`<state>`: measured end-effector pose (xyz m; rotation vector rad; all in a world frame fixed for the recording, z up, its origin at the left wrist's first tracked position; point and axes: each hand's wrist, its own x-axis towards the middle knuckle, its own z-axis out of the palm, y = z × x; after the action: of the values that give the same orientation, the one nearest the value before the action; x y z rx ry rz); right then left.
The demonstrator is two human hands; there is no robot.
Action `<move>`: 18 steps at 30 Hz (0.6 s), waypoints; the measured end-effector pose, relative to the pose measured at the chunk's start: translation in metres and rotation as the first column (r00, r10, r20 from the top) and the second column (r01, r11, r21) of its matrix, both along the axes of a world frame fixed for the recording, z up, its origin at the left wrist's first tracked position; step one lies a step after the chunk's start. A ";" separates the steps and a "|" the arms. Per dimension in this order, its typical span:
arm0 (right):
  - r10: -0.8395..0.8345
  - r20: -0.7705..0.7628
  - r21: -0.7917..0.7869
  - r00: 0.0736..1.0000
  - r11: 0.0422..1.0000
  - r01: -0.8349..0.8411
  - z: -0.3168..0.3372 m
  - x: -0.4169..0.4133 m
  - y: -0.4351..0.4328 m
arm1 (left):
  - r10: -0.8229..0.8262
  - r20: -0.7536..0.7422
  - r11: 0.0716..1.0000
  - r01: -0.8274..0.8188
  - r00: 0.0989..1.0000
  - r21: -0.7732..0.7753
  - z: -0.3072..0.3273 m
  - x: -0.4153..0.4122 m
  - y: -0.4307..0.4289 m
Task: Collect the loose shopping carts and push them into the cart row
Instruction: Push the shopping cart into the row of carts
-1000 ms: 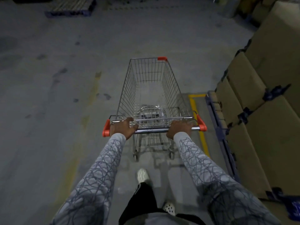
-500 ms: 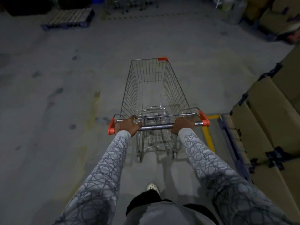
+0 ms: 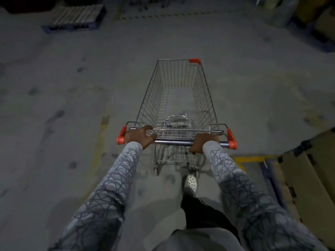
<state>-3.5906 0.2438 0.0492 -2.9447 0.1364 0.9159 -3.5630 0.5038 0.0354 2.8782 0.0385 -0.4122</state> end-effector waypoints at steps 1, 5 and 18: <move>0.008 -0.004 0.019 1.000 1.000 -0.008 -0.002 0.028 -0.003 | 0.005 -0.003 1.000 -0.005 1.000 0.002 0.000 0.029 -0.002; 0.024 0.007 0.019 1.000 1.000 -0.024 0.001 0.129 -0.015 | 0.030 -0.031 0.999 -0.031 0.999 -0.012 0.003 0.135 -0.017; 0.070 0.168 -0.071 0.983 0.996 -0.059 0.002 0.464 -0.076 | 0.015 -0.022 1.000 -0.015 1.000 0.018 -0.001 0.470 -0.082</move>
<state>-3.1268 0.1682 0.0511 -3.0886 0.0651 0.6737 -3.0931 0.4219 0.0346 2.8886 0.0676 -0.4437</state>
